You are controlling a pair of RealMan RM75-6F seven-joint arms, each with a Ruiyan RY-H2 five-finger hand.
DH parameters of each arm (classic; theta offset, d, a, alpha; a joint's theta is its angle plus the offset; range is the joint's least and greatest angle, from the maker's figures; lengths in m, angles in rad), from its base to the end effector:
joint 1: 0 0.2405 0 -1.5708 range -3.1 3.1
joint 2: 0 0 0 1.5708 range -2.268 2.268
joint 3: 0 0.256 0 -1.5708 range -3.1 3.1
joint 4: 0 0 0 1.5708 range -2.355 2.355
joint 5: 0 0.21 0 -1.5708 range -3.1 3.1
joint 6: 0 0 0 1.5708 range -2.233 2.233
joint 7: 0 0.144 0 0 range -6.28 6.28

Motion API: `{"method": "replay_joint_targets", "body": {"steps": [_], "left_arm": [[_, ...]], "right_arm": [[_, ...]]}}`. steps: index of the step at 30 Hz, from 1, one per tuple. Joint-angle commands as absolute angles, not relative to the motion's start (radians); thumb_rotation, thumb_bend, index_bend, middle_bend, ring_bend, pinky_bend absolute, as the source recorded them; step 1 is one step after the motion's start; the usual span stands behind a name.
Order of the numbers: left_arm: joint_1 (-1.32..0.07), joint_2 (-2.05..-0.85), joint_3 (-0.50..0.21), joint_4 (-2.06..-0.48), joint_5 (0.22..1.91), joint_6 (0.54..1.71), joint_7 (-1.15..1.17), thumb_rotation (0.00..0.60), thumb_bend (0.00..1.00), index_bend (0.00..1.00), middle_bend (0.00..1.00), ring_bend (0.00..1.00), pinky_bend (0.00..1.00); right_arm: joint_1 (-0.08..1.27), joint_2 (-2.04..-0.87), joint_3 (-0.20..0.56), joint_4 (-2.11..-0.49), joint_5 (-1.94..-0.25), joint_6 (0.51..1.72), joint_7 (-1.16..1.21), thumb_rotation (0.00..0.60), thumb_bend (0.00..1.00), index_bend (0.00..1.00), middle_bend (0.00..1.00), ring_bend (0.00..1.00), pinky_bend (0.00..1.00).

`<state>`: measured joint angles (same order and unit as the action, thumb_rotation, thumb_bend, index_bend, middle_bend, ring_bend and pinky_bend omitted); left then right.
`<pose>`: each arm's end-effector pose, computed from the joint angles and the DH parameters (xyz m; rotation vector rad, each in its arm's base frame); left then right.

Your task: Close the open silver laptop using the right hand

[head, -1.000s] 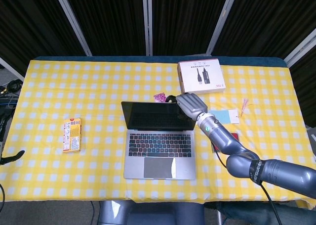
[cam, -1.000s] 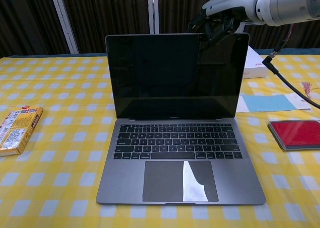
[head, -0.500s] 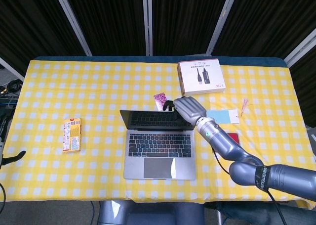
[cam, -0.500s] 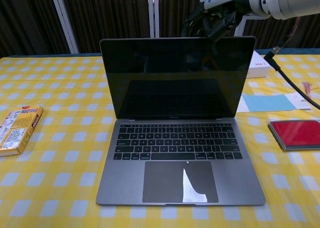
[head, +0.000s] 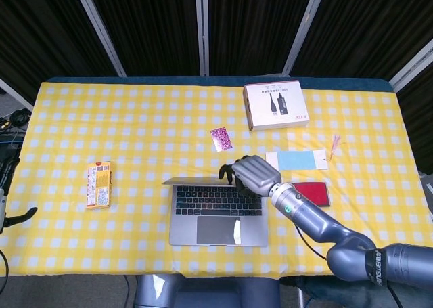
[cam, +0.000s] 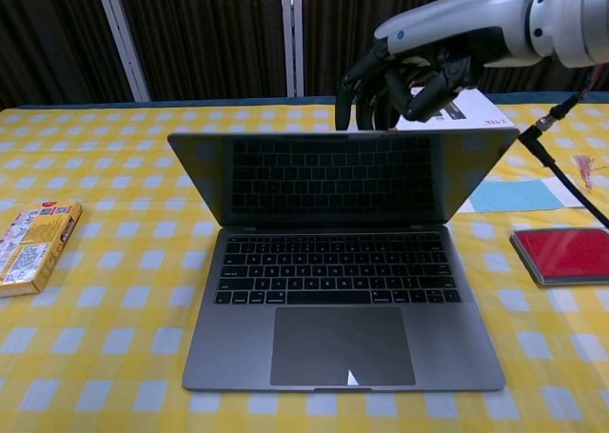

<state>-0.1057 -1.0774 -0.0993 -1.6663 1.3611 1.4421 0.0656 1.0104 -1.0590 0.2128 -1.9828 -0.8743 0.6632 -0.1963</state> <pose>-0.3154 0.1962 0.1758 -1.2950 -0.9100 -0.8281 -0.0468 -0.3265 0.0685 2.1735 -1.1569 0.9253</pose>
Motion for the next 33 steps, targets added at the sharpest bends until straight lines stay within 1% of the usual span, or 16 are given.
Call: {"method": "replay_joint_targets", "body": {"steps": [1, 9, 18, 23, 33], "left_arm": [[-0.105, -1.077, -0.097, -1.668, 1.364, 1.443, 0.066, 0.6, 0.0, 0.0, 0.0, 0.0, 0.0], [-0.103, -1.076, -0.093, -1.669, 1.373, 1.448, 0.064, 0.6, 0.0, 0.0, 0.0, 0.0, 0.0], [-0.1, -1.078, -0.087, -1.668, 1.38, 1.451, 0.067, 0.6, 0.0, 0.0, 0.0, 0.0, 0.0], [-0.1, -1.081, -0.085, -1.668, 1.384, 1.452, 0.074, 0.6, 0.0, 0.0, 0.0, 0.0, 0.0], [-0.098, -1.086, -0.079, -1.672, 1.393, 1.457, 0.086, 0.6, 0.0, 0.0, 0.0, 0.0, 0.0]], "right_arm": [[1.002, -1.055, 0.181, -2.015, -0.906, 0.663, -0.219, 0.6, 1.0, 0.37, 0.43, 0.37, 0.29], [0.99, -1.09, 0.102, -2.045, -0.953, 0.674, -0.278, 0.6, 1.0, 0.37, 0.43, 0.37, 0.29], [0.953, -1.165, 0.019, -1.995, -1.005, 0.712, -0.325, 0.6, 1.0, 0.37, 0.43, 0.37, 0.29], [0.929, -1.192, -0.01, -1.96, -1.023, 0.713, -0.311, 0.6, 1.0, 0.37, 0.43, 0.37, 0.29], [0.856, -1.261, -0.049, -1.868, -1.127, 0.738, -0.239, 0.6, 1.0, 0.37, 0.43, 0.37, 0.29]]}}
